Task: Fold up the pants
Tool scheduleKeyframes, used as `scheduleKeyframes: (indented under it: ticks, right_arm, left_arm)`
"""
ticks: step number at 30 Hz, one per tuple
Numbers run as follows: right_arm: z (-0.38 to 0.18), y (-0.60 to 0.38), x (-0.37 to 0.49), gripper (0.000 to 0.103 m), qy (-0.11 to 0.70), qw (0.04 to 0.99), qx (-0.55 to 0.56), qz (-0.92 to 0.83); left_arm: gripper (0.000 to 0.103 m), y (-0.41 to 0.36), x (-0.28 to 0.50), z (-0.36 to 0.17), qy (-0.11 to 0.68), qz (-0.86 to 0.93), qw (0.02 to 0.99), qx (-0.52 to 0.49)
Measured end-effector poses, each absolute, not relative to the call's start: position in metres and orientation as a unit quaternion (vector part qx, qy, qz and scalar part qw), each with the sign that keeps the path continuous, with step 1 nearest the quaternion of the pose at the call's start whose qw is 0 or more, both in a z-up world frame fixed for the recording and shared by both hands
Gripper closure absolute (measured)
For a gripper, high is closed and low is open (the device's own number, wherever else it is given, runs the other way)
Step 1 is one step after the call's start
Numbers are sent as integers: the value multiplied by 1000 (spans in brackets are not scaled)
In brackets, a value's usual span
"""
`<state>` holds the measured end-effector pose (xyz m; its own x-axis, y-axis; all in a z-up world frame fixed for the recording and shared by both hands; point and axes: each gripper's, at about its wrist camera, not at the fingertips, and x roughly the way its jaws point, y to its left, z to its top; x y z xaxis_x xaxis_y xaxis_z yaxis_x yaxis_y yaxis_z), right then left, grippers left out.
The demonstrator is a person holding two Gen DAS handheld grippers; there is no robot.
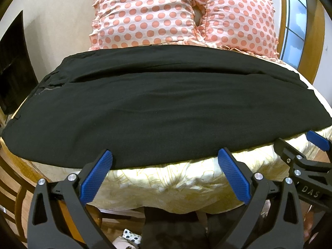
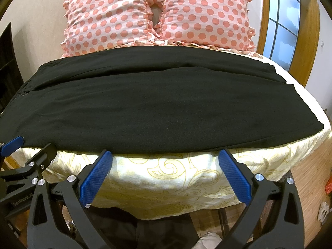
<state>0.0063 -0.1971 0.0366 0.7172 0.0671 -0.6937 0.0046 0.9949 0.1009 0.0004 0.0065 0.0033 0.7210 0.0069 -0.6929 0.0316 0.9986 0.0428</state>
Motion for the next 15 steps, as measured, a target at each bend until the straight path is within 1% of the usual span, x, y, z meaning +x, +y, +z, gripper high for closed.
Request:
scheduleKeyframes:
  ticks: [3,5,7,9,11,15]
  right_arm:
    - [54,-205,-8,1,342,936,63,46]
    - [65,-214,-9,1,319,945,65,42]
    - [83,-229,-6,1,289,954,71,32]
    - [94,-246,6,1,276,958,73,7]
    - [103,-270,24,1,276,957,81,-25]
    - [119,-317,75,1,293,945,117,-81]
  left_arm:
    - [2,10,-2,13,359,-1,933,32]
    - [2,17,-4,28,338,-2,941,22]
    - [2,22,0,37,331,0,944,12]
    - [2,31,10,46,327,-3,945,-5]
    - [2,37,19,52,320,1,947,-14]
    - [2,45,46,63,302,43,952,4]
